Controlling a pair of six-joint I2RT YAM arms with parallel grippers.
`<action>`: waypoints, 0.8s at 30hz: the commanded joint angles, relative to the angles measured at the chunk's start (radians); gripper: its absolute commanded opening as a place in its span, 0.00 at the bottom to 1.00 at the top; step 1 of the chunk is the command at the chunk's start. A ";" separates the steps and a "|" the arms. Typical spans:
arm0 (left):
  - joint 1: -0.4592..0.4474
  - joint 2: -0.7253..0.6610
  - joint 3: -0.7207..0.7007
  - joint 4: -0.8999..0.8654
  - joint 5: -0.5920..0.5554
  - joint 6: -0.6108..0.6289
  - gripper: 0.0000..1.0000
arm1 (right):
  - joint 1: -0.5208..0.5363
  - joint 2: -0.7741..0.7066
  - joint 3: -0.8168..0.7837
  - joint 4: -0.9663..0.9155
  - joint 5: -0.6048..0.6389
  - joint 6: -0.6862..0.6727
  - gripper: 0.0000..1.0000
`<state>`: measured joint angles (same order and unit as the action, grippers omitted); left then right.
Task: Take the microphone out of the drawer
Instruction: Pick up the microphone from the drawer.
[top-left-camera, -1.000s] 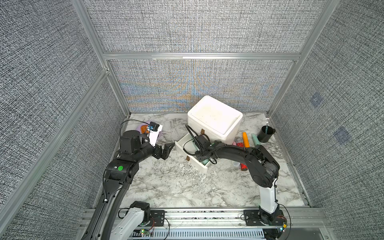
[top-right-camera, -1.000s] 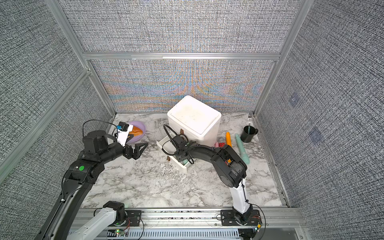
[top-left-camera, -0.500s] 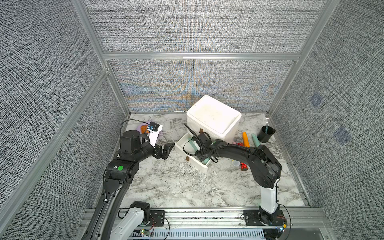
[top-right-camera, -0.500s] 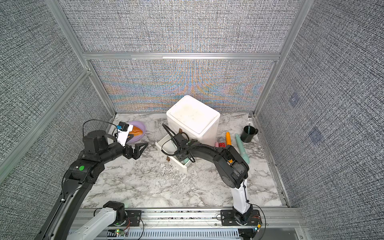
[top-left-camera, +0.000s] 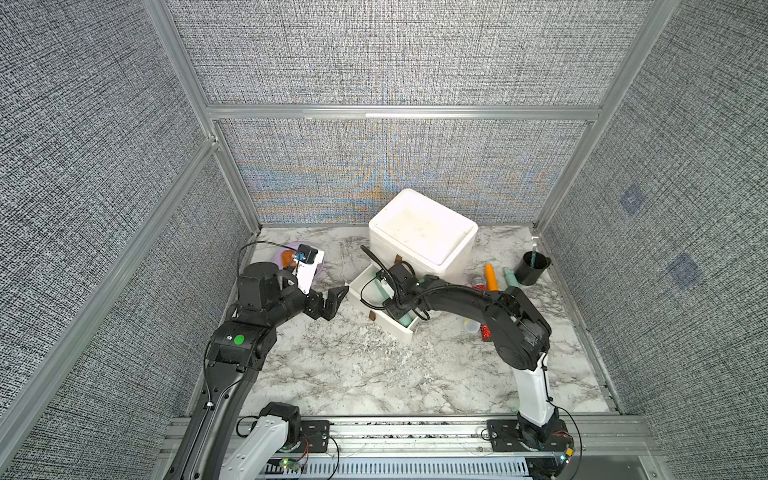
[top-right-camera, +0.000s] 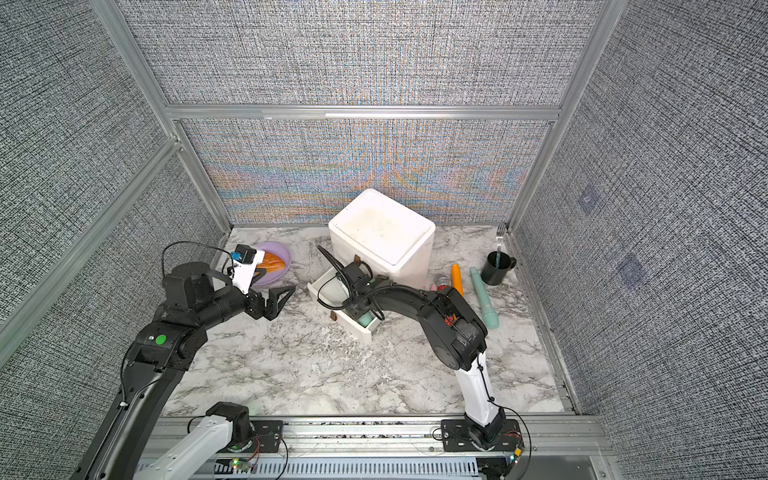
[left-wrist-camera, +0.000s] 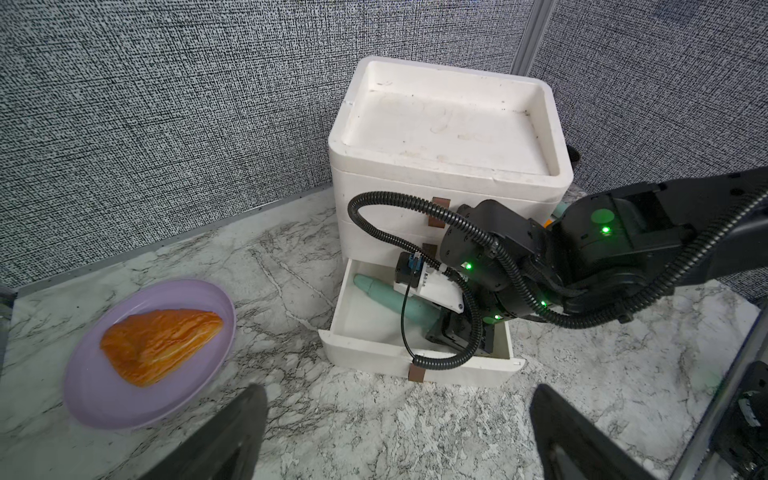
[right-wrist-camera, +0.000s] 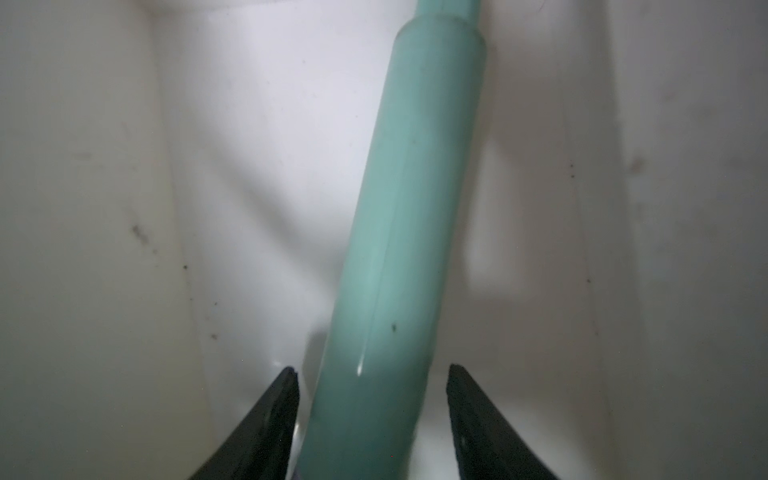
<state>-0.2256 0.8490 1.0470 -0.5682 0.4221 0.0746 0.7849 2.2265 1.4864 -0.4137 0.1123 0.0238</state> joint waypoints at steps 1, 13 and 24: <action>0.002 -0.002 -0.001 0.027 0.009 0.008 1.00 | 0.001 0.009 0.017 0.014 0.006 -0.013 0.61; 0.001 0.001 -0.002 0.028 0.012 0.008 1.00 | 0.001 0.053 0.040 -0.014 -0.017 -0.012 0.42; 0.001 -0.002 -0.003 0.027 0.010 0.008 1.00 | -0.002 0.009 0.049 -0.010 -0.034 -0.018 0.26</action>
<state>-0.2256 0.8490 1.0454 -0.5682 0.4221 0.0750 0.7822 2.2513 1.5280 -0.4332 0.0994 0.0307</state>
